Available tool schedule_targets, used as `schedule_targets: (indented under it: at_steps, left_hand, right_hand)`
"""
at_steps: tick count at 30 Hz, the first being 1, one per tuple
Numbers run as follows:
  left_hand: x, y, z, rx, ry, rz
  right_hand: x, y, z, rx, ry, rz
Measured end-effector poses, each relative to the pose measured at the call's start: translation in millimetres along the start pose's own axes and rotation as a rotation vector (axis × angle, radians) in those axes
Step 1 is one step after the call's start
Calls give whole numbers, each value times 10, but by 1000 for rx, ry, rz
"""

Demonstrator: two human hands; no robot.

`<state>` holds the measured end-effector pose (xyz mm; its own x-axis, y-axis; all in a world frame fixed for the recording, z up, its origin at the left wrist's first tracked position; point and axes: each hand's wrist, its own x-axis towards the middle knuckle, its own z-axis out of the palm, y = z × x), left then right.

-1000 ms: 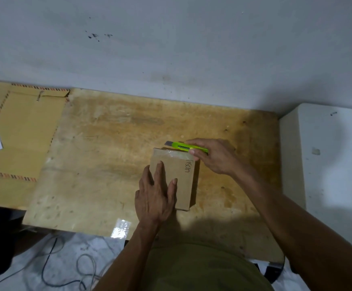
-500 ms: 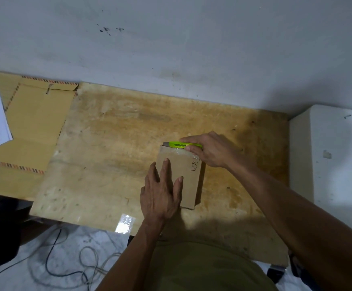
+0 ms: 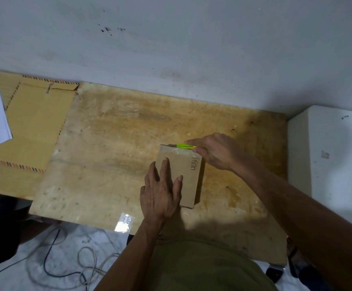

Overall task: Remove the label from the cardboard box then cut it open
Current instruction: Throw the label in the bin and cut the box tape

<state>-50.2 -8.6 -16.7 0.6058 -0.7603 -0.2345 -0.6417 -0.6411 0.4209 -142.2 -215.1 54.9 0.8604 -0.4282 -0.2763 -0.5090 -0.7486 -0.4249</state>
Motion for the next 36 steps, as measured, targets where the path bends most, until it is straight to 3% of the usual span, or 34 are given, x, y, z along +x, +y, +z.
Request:
schedule_targets:
  at_steps: [12,31,36]
  left_hand:
    - [-2,6,-7,14,-9,-4]
    - [-13,9,-16,14,-27,8]
    - [-12,18,-20,36,-23,11]
  right_hand:
    - [-205,-48,-132,-152,27,-19]
    - [-550,335,-80,-106,108,50]
    - [-726,534,-22,-73,113,-21]
